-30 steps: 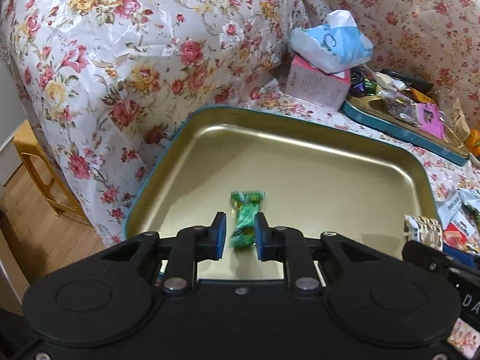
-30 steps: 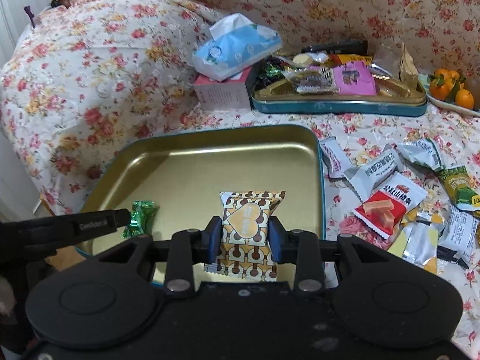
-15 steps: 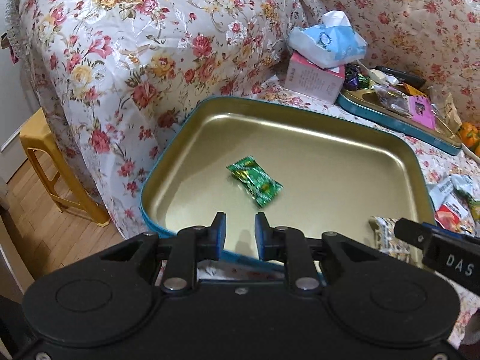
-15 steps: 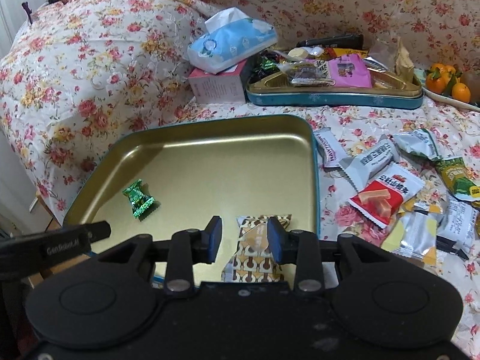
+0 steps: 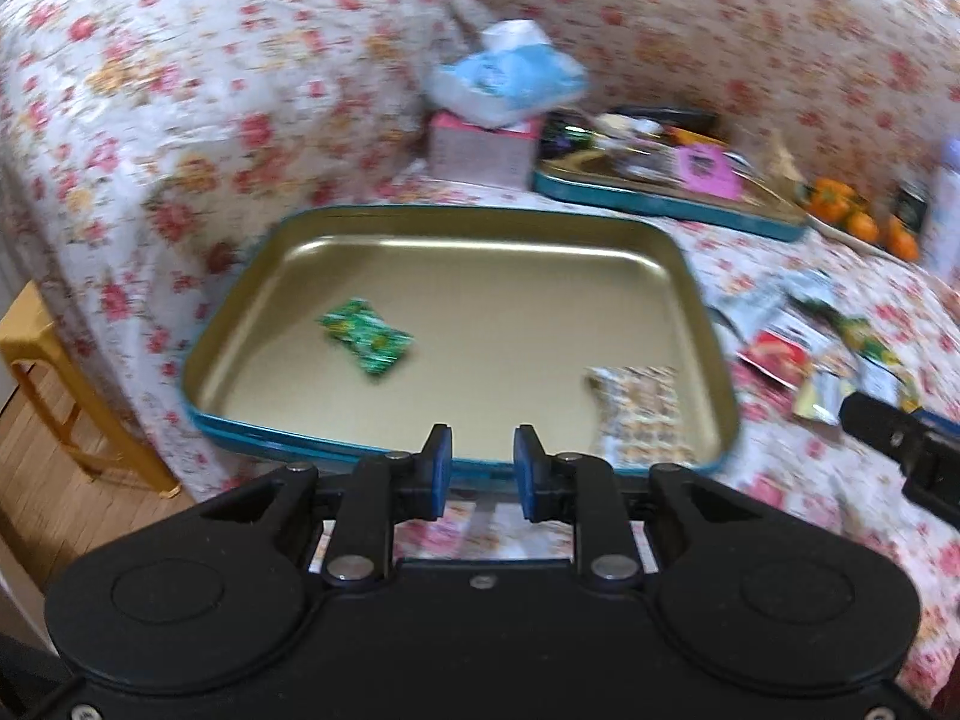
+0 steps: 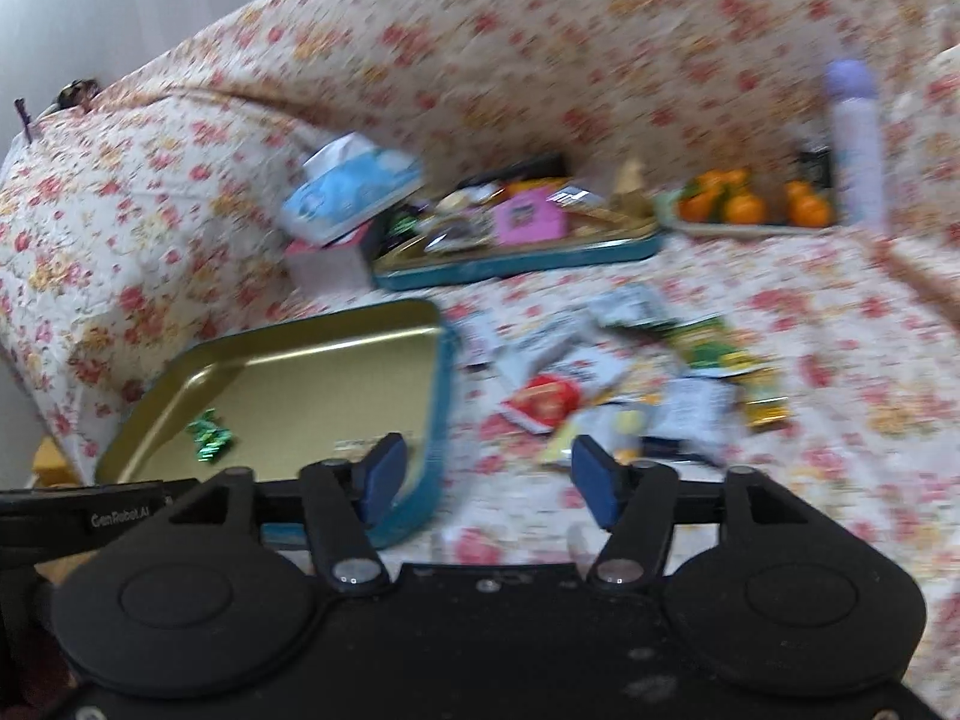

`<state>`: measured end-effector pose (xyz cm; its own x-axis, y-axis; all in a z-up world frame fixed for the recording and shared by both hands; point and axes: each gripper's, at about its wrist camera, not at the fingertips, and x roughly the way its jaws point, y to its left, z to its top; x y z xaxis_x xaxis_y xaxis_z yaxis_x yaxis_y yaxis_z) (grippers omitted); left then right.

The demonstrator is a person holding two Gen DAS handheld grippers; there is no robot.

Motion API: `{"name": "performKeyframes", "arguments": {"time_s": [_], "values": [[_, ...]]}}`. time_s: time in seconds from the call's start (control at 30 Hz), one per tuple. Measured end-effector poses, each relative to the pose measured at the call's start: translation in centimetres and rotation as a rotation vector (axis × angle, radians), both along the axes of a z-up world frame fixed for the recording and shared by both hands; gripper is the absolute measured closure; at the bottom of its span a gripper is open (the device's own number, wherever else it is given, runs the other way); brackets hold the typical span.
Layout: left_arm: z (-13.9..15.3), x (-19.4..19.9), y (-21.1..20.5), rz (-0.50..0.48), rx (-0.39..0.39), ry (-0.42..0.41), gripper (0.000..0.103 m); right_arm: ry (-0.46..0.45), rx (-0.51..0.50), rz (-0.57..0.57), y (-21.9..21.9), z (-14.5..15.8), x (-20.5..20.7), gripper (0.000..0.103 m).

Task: Organize snacks
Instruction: 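Lower the brown patterned packet into the gold tray and open the right gripper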

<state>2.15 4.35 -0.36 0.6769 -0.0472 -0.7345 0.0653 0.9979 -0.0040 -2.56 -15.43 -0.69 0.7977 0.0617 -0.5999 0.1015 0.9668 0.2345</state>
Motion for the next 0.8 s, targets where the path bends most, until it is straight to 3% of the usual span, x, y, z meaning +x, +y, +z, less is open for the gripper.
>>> {"name": "performKeyframes", "arguments": {"time_s": [0.2,0.33,0.47,0.8], "values": [[0.1,-0.8,-3.6,-0.101,0.003,0.001,0.071,-0.041,-0.047,-0.112,-3.4,0.4,-2.3,0.020],[0.5,-1.1,-6.1,-0.171,0.008,-0.016,0.071,-0.048,-0.026,-0.213,-6.2,0.4,-2.8,0.020],[0.6,-0.9,-8.7,-0.231,0.010,-0.029,0.070,-0.071,-0.090,-0.341,-8.4,0.2,-3.2,0.020],[-1.7,0.4,-13.5,-0.309,0.037,0.014,0.070,0.084,-0.114,-0.313,-12.1,-1.9,-1.2,0.020]]}}
